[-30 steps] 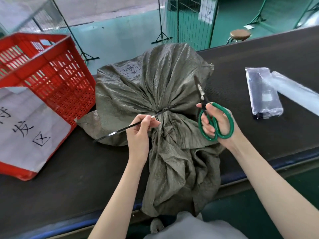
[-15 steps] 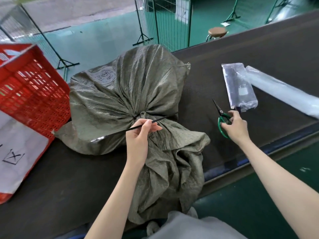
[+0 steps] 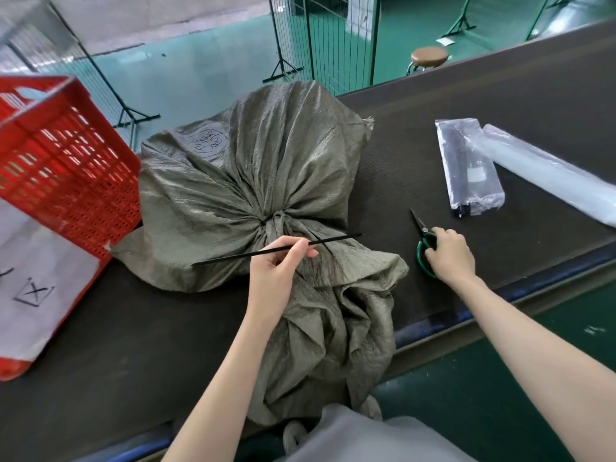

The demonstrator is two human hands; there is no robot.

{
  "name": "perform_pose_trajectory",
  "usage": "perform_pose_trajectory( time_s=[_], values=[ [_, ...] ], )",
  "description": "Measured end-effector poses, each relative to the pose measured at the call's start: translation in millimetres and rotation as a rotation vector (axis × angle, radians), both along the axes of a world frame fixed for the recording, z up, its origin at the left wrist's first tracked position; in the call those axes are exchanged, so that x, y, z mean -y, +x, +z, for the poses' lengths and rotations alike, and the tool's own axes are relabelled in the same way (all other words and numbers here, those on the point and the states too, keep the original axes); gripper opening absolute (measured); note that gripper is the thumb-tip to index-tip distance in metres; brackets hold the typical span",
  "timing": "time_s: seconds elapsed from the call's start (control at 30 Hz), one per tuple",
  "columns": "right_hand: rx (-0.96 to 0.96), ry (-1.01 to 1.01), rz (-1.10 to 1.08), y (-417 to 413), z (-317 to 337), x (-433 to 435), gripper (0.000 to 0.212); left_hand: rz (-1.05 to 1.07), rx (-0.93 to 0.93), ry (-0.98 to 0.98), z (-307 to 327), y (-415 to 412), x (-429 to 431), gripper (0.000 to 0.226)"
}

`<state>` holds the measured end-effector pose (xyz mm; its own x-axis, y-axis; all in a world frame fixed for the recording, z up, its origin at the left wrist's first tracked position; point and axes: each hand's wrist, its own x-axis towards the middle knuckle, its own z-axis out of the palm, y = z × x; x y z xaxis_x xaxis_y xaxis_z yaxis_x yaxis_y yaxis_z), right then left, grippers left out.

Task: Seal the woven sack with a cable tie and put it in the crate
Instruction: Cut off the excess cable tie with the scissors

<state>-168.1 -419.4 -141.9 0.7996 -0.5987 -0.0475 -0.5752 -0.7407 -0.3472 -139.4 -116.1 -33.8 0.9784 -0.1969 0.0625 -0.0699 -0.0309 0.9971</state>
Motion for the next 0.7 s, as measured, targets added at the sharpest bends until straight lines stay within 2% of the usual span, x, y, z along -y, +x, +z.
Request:
perform_pose_trajectory(
  time_s=[0.13,0.27,0.37,0.43,0.57,0.7],
  values=[
    [0.191,0.138,-0.035,12,16,-6,0.033,-0.005,0.006,0.020,1,-2,0,0.014],
    [0.427,0.278,0.072,16,51,-29,0.020,-0.001,0.017,0.015,4,-7,-1,0.007],
    [0.585,0.511,0.223,8,92,-67,0.016,0.001,0.013,-0.017,6,-10,-5,0.009],
    [0.565,0.640,0.391,-3,115,-94,0.014,0.010,0.007,-0.043,6,-11,-10,0.012],
    [0.364,0.750,0.655,-19,136,-134,0.011,0.041,-0.010,-0.102,8,-15,-22,0.011],
    [0.342,0.800,0.680,-19,131,-158,0.008,0.140,-0.014,-0.147,5,-18,-40,0.010]
  ],
)
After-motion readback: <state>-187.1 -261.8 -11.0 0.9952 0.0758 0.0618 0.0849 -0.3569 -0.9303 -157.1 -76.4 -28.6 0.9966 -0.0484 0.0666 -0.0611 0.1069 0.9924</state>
